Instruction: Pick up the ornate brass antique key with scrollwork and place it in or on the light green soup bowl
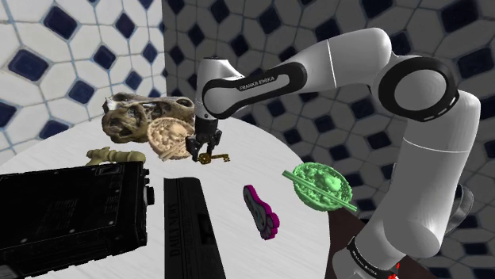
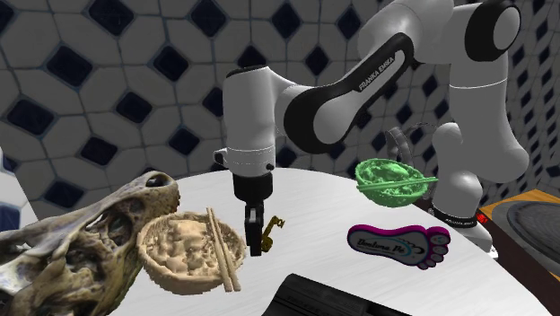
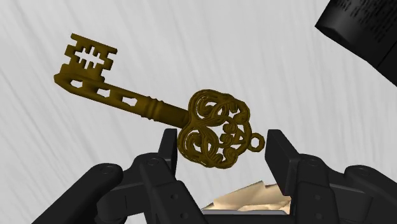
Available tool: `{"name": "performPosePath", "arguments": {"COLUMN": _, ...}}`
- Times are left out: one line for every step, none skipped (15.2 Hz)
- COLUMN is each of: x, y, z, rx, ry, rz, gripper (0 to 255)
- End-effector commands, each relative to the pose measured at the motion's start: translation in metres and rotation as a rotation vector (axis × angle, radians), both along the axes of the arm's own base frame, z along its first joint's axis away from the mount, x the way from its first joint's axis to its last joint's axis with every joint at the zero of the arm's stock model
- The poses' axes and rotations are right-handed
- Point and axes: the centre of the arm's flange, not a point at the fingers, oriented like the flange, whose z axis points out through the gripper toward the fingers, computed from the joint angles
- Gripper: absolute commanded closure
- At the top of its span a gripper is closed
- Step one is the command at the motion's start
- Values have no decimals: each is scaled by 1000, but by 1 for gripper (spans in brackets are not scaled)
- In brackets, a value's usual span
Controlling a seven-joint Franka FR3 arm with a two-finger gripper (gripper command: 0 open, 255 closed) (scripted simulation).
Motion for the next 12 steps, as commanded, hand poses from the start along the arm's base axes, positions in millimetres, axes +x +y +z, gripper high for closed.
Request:
{"name": "performPosePath", "arguments": {"x": 0, "y": 0, "z": 11, "rx": 0, "ry": 0, "rz": 0, "gripper": 255}}
{"name": "performPosePath", "arguments": {"x": 0, "y": 0, "z": 16, "rx": 0, "ry": 0, "rz": 0, "gripper": 255}}
{"name": "performPosePath", "arguments": {"x": 0, "y": 0, "z": 21, "rx": 0, "ry": 0, "rz": 0, "gripper": 255}}
{"name": "performPosePath", "arguments": {"x": 0, "y": 0, "z": 27, "rx": 0, "ry": 0, "rz": 0, "gripper": 255}}
{"name": "performPosePath", "arguments": {"x": 0, "y": 0, "z": 32, "rx": 0, "ry": 0, "rz": 0, "gripper": 255}}
{"name": "performPosePath", "arguments": {"x": 0, "y": 0, "z": 37, "rx": 0, "ry": 0, "rz": 0, "gripper": 255}}
{"name": "performPosePath", "arguments": {"x": 0, "y": 0, "z": 43, "rx": 0, "ry": 0, "rz": 0, "gripper": 255}}
{"name": "performPosePath", "arguments": {"x": 0, "y": 0, "z": 48, "rx": 0, "ry": 0, "rz": 0, "gripper": 255}}
{"name": "performPosePath", "arguments": {"x": 0, "y": 0, "z": 53, "rx": 0, "ry": 0, "rz": 0, "gripper": 255}}
{"name": "performPosePath", "arguments": {"x": 0, "y": 0, "z": 58, "rx": 0, "ry": 0, "rz": 0, "gripper": 255}}
{"name": "performPosePath", "arguments": {"x": 0, "y": 0, "z": 64, "rx": 0, "ry": 0, "rz": 0, "gripper": 255}}
{"name": "performPosePath", "arguments": {"x": 0, "y": 0, "z": 69, "rx": 0, "ry": 0, "rz": 0, "gripper": 255}}
